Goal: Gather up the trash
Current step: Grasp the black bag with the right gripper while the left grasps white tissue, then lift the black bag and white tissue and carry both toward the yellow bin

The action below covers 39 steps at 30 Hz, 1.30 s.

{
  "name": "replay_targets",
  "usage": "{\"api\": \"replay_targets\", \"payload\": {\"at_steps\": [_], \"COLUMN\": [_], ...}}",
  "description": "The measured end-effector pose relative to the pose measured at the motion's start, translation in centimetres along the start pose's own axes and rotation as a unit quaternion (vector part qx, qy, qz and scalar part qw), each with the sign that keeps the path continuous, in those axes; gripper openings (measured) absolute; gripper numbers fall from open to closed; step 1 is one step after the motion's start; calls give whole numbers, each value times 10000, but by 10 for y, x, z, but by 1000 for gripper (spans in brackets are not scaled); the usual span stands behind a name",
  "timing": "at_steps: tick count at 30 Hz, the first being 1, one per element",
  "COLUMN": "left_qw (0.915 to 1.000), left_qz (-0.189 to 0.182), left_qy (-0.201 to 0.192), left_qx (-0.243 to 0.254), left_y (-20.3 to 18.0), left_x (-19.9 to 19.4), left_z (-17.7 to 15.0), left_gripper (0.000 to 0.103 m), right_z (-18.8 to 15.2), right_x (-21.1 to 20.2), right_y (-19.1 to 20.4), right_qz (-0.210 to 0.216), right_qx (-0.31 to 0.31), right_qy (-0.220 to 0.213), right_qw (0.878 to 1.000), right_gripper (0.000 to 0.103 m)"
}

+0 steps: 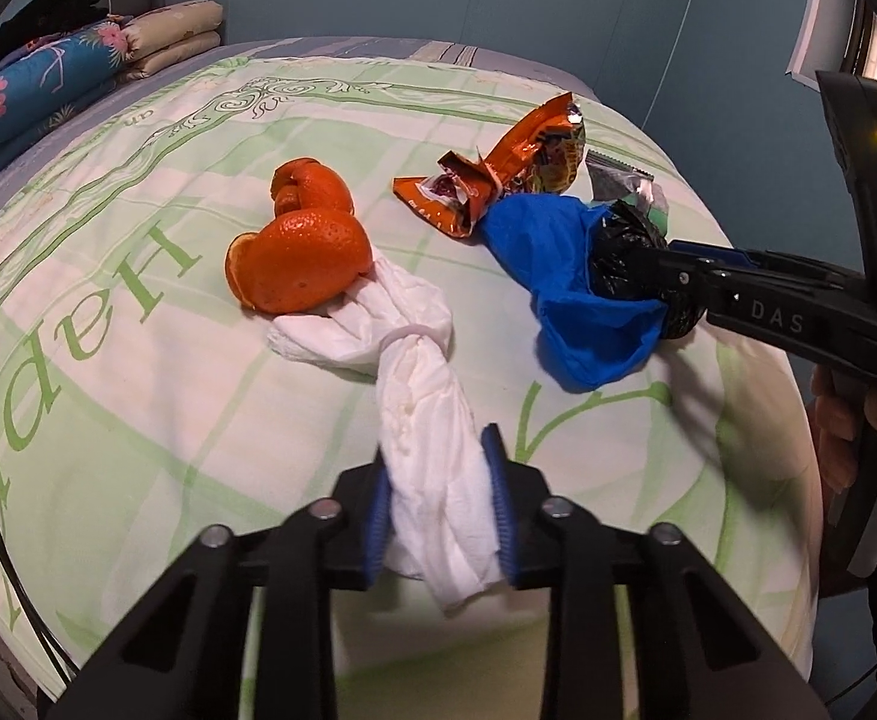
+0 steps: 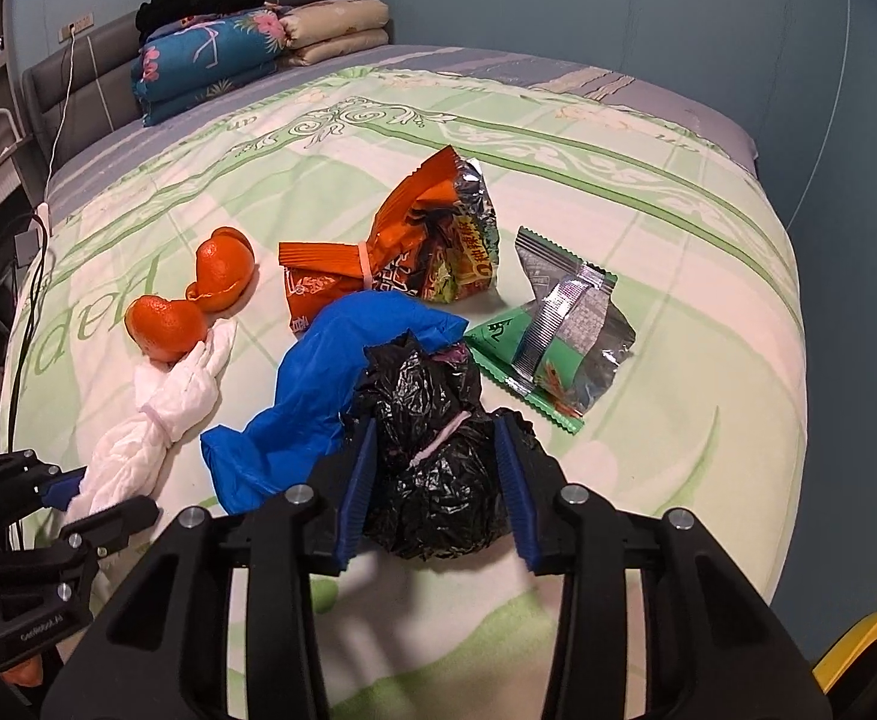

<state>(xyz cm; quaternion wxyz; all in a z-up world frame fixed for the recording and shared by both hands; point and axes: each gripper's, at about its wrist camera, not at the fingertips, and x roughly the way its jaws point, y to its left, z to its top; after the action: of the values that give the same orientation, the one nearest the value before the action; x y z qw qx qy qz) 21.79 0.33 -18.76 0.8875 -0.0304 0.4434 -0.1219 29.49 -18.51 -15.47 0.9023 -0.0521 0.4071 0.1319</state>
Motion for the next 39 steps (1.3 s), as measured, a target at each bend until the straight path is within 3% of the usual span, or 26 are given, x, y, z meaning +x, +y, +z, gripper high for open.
{"api": "replay_targets", "payload": {"at_steps": [6, 19, 39], "left_qw": [9999, 9988, 9938], "left_qz": [-128, -210, -254], "left_qy": [-91, -425, -1084], "left_qx": [-46, -151, -43], "left_y": [2, 6, -13], "left_x": [-9, -42, -105], "left_z": [3, 5, 21], "left_gripper": [18, 18, 18], "right_z": [0, -12, -29], "right_x": [-13, -36, -136], "right_y": [-4, -13, -43], "right_qz": [107, 544, 647], "right_qx": [115, 379, 776], "right_qy": [-74, -21, -840], "right_qw": [9998, 9978, 9913], "right_gripper": [26, 24, 24]}}
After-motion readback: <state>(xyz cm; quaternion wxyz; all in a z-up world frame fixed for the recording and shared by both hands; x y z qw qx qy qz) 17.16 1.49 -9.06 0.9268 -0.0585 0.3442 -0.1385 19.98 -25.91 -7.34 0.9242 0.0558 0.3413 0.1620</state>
